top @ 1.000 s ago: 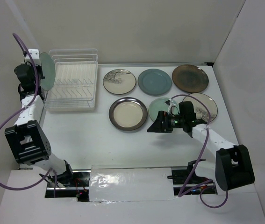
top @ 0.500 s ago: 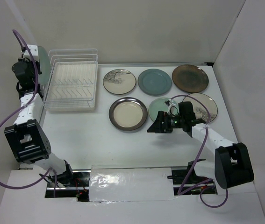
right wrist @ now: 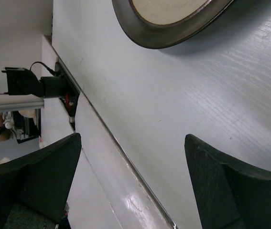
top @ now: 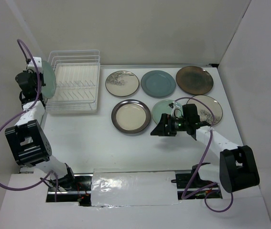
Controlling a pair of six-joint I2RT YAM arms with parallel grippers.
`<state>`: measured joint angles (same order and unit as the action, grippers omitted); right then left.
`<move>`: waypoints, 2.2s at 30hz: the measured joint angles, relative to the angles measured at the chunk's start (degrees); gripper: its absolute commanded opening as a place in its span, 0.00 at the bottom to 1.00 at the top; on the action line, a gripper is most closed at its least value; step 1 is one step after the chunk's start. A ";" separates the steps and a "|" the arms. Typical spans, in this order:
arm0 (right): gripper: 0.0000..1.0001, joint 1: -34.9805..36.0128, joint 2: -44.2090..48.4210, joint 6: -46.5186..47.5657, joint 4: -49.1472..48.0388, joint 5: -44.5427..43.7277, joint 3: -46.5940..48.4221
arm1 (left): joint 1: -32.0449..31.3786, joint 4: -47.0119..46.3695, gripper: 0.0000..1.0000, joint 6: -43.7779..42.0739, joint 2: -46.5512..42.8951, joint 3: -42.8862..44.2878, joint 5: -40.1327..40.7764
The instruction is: Load the plates into the dish rack
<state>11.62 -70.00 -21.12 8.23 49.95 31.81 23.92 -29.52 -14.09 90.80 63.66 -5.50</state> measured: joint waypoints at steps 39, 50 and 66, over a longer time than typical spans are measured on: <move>0.95 -2.40 6.95 -1.75 1.09 -3.28 -0.79 | -15.08 21.16 0.98 34.53 -20.06 6.56 6.97; 0.95 -3.02 12.02 -6.86 1.22 -6.12 -2.38 | -34.07 41.22 0.98 44.76 -31.93 -6.82 -4.83; 0.95 -3.41 12.26 -10.60 0.42 -8.37 -4.22 | -36.02 52.28 1.00 47.43 -48.78 -17.05 -3.23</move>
<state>8.21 -57.74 -31.73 8.64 41.58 27.59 -12.10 22.76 33.34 42.02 46.61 -8.73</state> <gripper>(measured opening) 0.954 0.995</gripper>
